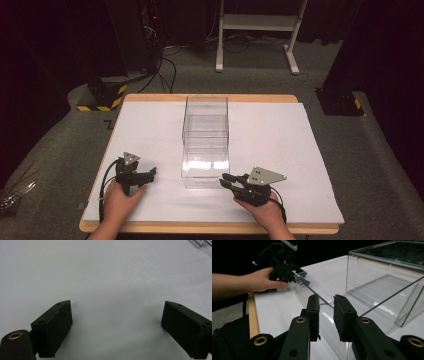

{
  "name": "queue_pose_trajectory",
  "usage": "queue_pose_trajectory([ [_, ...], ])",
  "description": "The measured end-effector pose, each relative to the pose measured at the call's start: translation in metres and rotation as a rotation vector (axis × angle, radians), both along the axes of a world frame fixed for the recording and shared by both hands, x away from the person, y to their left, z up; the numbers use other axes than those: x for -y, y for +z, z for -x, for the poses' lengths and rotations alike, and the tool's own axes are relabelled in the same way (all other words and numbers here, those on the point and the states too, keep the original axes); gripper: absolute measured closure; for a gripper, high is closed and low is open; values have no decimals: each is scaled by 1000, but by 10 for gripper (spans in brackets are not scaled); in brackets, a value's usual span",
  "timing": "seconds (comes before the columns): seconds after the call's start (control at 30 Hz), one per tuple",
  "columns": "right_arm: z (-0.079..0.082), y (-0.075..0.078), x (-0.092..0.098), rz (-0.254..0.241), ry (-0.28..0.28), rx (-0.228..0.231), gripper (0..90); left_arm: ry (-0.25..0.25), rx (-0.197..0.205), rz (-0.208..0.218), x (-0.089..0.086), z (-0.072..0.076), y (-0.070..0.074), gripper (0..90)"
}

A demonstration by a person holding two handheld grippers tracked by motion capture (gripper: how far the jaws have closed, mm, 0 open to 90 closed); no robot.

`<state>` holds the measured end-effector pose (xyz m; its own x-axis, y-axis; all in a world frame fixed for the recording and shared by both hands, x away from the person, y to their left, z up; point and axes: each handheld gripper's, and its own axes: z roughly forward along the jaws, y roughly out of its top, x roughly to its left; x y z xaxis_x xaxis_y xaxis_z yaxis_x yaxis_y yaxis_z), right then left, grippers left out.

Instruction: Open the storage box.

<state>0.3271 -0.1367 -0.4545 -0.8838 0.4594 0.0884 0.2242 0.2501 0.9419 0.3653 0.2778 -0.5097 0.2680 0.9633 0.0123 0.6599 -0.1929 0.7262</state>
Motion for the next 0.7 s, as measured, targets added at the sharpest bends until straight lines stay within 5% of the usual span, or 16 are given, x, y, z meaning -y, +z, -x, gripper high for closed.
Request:
queue_pose_trajectory([
  [0.43,-3,5,13,-44,-90,43,728,0,0,0,0,0,0,103],
  [0.7,-11,3,31,4,-221,71,706,1,1,2,0,0,0,103],
])
